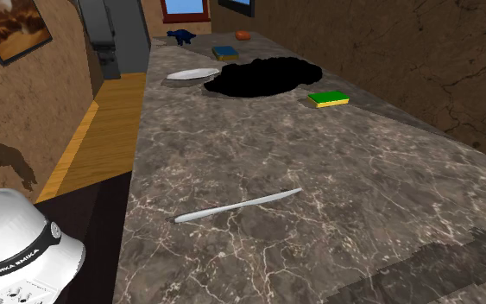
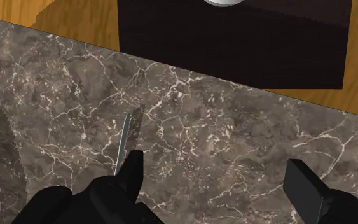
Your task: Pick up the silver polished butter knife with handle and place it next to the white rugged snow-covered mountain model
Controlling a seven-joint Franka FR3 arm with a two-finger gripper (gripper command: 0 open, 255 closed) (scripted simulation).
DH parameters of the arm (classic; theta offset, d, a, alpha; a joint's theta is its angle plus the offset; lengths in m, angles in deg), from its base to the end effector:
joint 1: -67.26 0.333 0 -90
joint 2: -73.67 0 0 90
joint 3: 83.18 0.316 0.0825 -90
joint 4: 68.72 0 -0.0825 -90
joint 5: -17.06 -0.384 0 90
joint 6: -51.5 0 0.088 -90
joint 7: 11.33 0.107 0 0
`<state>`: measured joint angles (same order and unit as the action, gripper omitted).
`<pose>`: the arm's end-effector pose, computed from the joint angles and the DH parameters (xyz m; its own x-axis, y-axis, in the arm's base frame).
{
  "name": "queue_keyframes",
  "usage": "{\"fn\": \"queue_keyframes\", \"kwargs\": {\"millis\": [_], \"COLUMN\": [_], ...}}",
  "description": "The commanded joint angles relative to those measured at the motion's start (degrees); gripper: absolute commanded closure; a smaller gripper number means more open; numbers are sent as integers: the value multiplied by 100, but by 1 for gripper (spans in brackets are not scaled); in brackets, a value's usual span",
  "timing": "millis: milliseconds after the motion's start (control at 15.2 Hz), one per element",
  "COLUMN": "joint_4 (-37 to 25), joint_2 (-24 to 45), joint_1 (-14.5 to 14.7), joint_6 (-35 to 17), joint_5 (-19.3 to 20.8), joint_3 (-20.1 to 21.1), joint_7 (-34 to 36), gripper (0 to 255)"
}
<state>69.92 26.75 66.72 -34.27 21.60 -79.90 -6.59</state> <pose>0.2883 0.0093 0.5648 0.9936 -0.0627 -0.0936 -0.0504 -0.9904 0.1289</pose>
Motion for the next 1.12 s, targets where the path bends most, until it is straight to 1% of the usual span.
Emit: {"fn": "queue_keyframes", "kwargs": {"millis": [0, 528, 1056], "joint_4": [0, 326, 194], "joint_2": [0, 1021, 2449], "joint_1": [0, -401, -727], "joint_6": [0, -1311, -2554], "joint_5": [0, 307, 396], "joint_3": [0, -693, -1354], "joint_7": [0, -273, -594], "gripper": [0, 0, 0]}}
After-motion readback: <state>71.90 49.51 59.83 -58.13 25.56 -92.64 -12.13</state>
